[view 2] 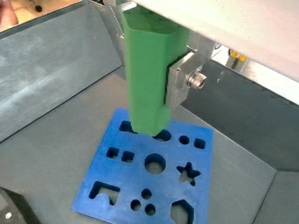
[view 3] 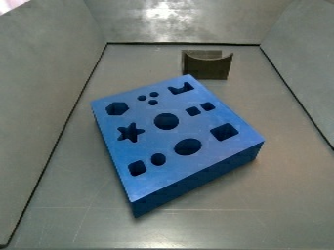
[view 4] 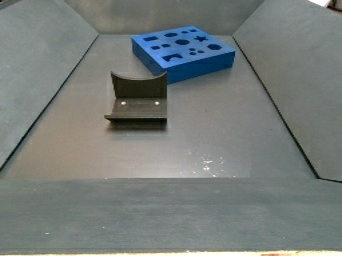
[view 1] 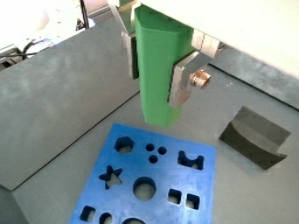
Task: Pick up the hexagon object. Move up. Move to above the board. Insert the hexagon object.
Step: Insert the hexagon object.
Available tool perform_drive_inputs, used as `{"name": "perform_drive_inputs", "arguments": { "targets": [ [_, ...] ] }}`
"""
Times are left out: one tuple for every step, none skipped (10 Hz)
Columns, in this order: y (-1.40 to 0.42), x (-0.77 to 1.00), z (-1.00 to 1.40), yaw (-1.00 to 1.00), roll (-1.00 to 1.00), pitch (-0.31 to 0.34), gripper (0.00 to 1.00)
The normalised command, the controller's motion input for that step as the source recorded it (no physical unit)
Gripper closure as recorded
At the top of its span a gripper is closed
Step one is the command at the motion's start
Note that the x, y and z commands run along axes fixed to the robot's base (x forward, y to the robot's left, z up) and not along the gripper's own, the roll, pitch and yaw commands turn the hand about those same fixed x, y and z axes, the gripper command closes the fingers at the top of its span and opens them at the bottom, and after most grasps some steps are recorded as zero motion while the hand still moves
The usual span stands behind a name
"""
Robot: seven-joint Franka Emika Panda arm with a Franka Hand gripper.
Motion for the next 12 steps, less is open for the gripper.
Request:
{"name": "perform_drive_inputs", "arguments": {
  "targets": [
    [-0.08, 0.0, -0.12, 0.01, 0.0, 0.0, 1.0],
    [-0.07, -0.18, -0.13, 0.17, -0.06, -0.134, 1.0],
    [0.0, -0.03, -0.02, 0.03, -0.18, 0.0, 1.0],
    [0.11, -0.8, -0.71, 0.0, 0.05, -0.217, 1.0],
    [0.36, -1.0, -1.0, 0.19, 0.0, -0.134, 1.0],
    [0.23, -0.76, -1.0, 0.44, 0.0, -0.054, 1.0],
    [0.05, -0.34, -0.93, 0.87, -0.01, -0.037, 1.0],
    [0.0, 0.0, -0.8, 1.0, 0.0, 0.0, 1.0],
    [0.0, 0.0, -0.79, 1.0, 0.0, 0.02, 1.0],
    [0.0, -0.11, -0.85, 0.97, 0.0, 0.0, 1.0],
    [0.0, -0.09, -0.74, 0.8, -0.15, 0.0, 1.0],
    [0.0, -0.02, -0.03, 0.08, -0.01, -0.051, 1.0]
  ]
}}
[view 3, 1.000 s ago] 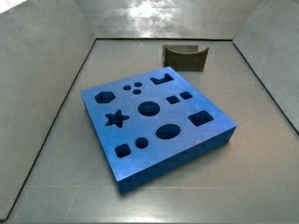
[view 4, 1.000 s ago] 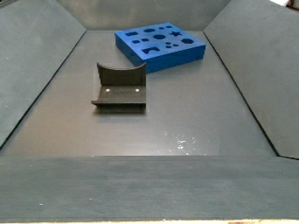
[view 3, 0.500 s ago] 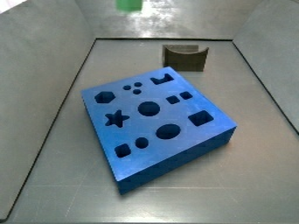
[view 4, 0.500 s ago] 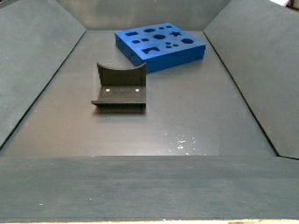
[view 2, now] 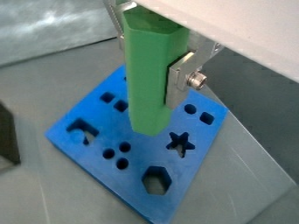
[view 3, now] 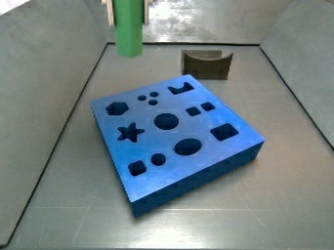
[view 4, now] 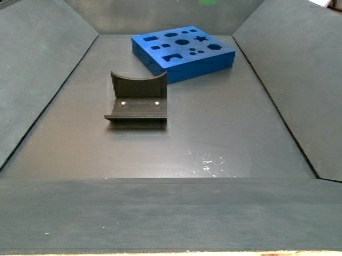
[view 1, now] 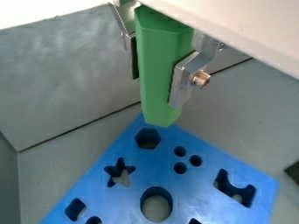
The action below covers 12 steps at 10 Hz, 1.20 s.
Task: Pick up the hexagon object. Move up. Move to above the board. Insert the hexagon object.
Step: Insert the hexagon object.
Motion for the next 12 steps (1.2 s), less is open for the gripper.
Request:
{"name": "perform_drive_inputs", "arguments": {
  "targets": [
    [0.0, 0.0, -0.05, 0.0, 0.0, 0.0, 1.0],
    [0.0, -0.11, -0.73, 0.0, 0.07, 0.009, 1.0],
    [0.0, 0.0, -0.99, 0.02, 0.1, 0.14, 1.0],
    [0.0, -0.14, -1.0, 0.11, 0.0, 0.029, 1.0],
    [-0.07, -0.16, -1.0, 0.14, -0.08, 0.0, 1.0],
    [-0.09, -0.23, -0.99, 0.19, -0.09, 0.0, 1.0],
    [-0.16, -0.27, -1.0, 0.09, -0.08, 0.0, 1.0],
    [-0.04, -0.03, -1.0, 0.46, 0.0, -0.011, 1.0],
    [0.0, -0.04, -0.94, 0.91, 0.0, 0.0, 1.0],
    [-0.11, -0.06, -0.8, 0.78, 0.0, -0.02, 1.0],
    [0.0, -0.1, -0.06, 0.16, 0.0, -0.2, 1.0],
    [0.0, 0.0, -0.02, 0.0, 0.0, 0.0, 1.0]
  ]
}}
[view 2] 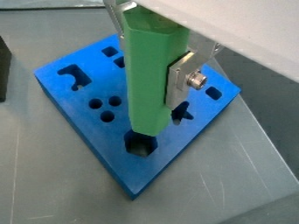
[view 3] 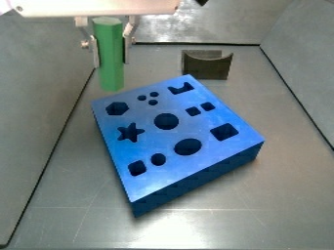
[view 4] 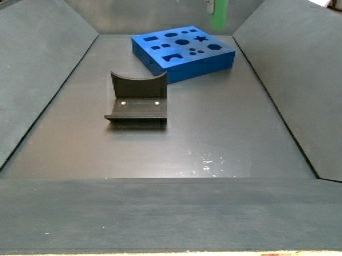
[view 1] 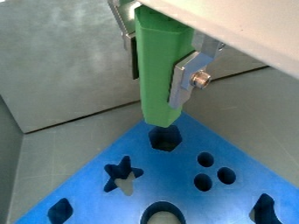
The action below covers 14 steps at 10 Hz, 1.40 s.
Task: Pick up the hexagon object. Move up. Move to above the board. Insert the hexagon object.
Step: Insert the hexagon object.
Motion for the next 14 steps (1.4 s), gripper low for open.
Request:
{"name": "perform_drive_inputs", "arguments": {
  "targets": [
    [-0.09, -0.12, -1.0, 0.03, 0.13, -0.134, 1.0],
    [0.0, -0.09, -1.0, 0.4, 0.07, -0.04, 1.0],
    [0.0, -0.14, -1.0, 0.64, 0.0, -0.071, 1.0],
    [0.0, -0.11, -1.0, 0.66, 0.0, -0.077, 1.0],
    [0.0, -0.09, -1.0, 0.66, 0.0, -0.08, 1.0],
    [-0.12, 0.01, -1.0, 0.58, 0.0, -0.006, 1.0],
    [-0.22, 0.41, -1.0, 0.32, -0.08, 0.0, 1.0],
    [-0.22, 0.56, -0.96, -0.08, -0.15, -0.051, 1.0],
    [-0.07, 0.72, -0.94, -0.31, -0.02, 0.009, 1.0],
    [0.0, 0.32, -0.27, -0.14, 0.0, 0.051, 1.0],
    [0.02, -0.05, 0.0, 0.0, 0.0, 0.0, 1.0],
    [0.0, 0.19, -0.3, -0.81, 0.19, -0.014, 1.0],
    [0.0, 0.0, -0.33, -1.0, 0.15, -0.066, 1.0],
    [0.0, 0.0, 0.0, -0.26, 0.0, 0.0, 1.0]
  ]
}}
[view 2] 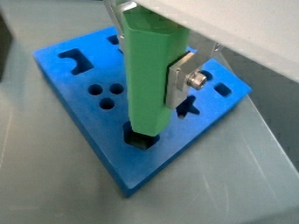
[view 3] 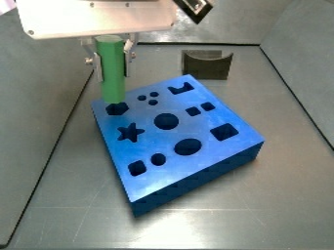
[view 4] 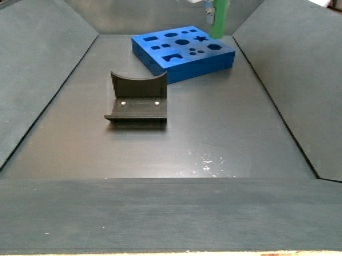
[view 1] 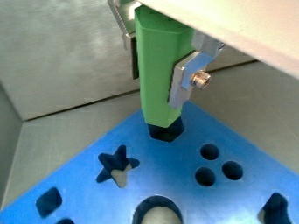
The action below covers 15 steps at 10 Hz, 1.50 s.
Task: Pick up the hexagon object. Move up. Move to above the board. Insert the hexagon object.
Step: Insert the hexagon object.
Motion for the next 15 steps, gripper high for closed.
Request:
{"name": "perform_drive_inputs", "arguments": {
  "targets": [
    [0.0, 0.0, -0.36, 0.0, 0.0, -0.094, 1.0],
    [-0.18, -0.25, -1.0, 0.04, 0.17, -0.02, 1.0],
    [-0.2, -0.26, -1.0, 0.1, 0.12, 0.0, 1.0],
    [-0.15, -0.25, -1.0, 0.16, 0.1, -0.009, 1.0],
    [-0.12, 0.0, -1.0, 0.13, 0.07, -0.034, 1.0],
    [0.0, 0.72, -1.0, -0.46, 0.11, 0.0, 1.0],
    [0.1, 0.62, -0.97, -0.67, 0.11, 0.109, 1.0],
    [0.13, 0.31, -0.27, -0.38, 0.0, 0.089, 1.0],
    [0.0, -0.11, -0.18, 0.0, 0.0, -0.051, 1.0],
    [-0.11, 0.11, -0.49, -0.85, 0.0, -0.223, 1.0],
    [0.0, 0.0, -0.11, -0.63, 0.0, -0.069, 1.0],
    [0.0, 0.0, -0.03, 0.0, 0.0, 0.0, 1.0],
    [0.09, 0.0, -0.38, 0.37, -0.22, -0.126, 1.0],
    [0.17, -0.14, -0.32, 0.77, -0.52, -0.197, 1.0],
    [0.27, -0.16, 0.0, 0.47, -0.51, -0.229, 1.0]
  ]
}}
